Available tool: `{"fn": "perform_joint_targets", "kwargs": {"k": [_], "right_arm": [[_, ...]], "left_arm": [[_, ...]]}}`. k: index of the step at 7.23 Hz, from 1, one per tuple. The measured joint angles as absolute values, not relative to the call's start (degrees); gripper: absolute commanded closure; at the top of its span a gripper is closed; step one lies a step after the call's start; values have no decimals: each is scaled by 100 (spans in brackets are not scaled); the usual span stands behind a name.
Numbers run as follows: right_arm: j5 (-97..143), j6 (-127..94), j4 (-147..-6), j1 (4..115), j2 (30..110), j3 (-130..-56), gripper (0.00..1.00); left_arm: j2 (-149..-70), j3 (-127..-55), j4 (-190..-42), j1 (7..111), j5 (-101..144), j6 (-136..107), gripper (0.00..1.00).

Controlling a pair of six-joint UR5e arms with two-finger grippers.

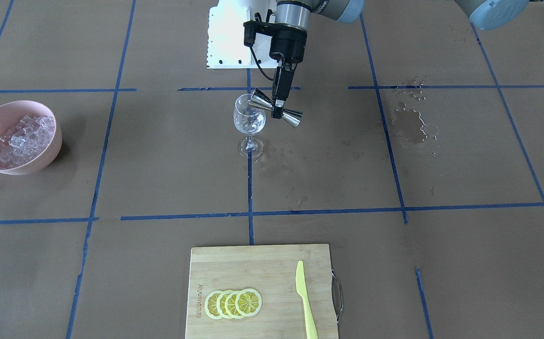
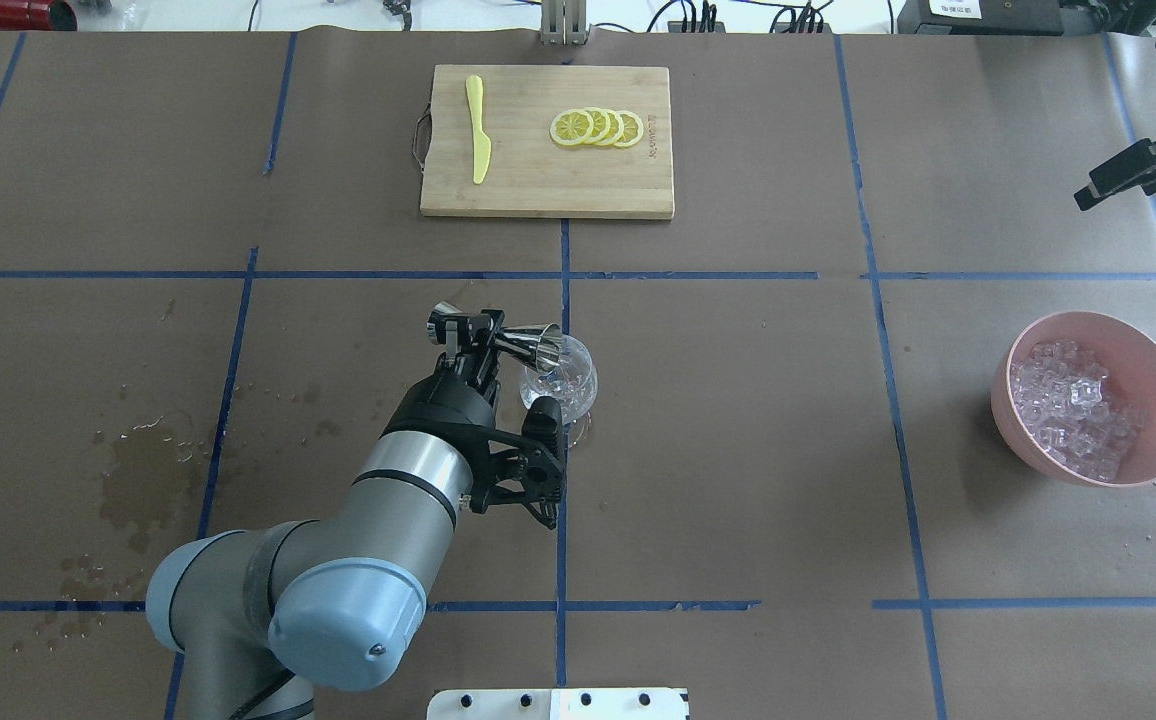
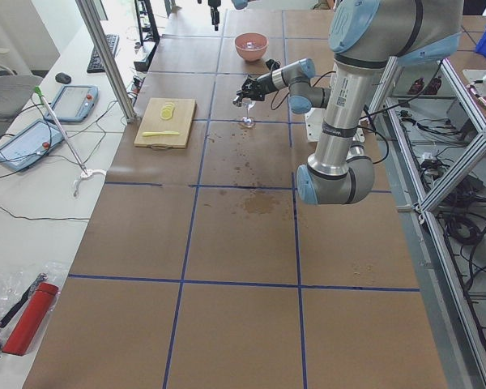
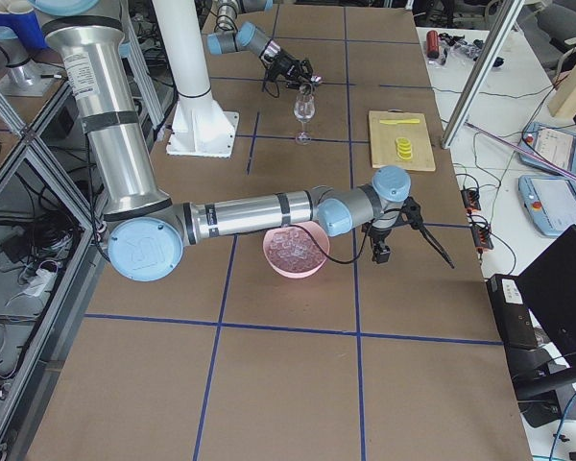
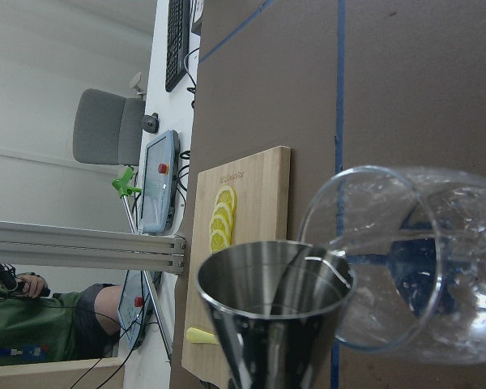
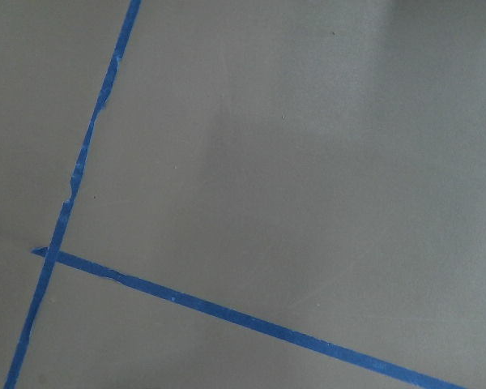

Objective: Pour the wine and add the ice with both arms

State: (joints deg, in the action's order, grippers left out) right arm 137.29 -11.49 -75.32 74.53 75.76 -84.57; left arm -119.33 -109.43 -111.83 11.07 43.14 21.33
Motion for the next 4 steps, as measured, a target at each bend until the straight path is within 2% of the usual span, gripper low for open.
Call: {"fn": "perform_joint_targets", "kwargs": {"k": [4], "right_arm": [[13728,-1144,-7530,7445,7568,-8466,0]], "left_arm": [[-12014,-11010,-10877,1231,4314,2812,100]]}}
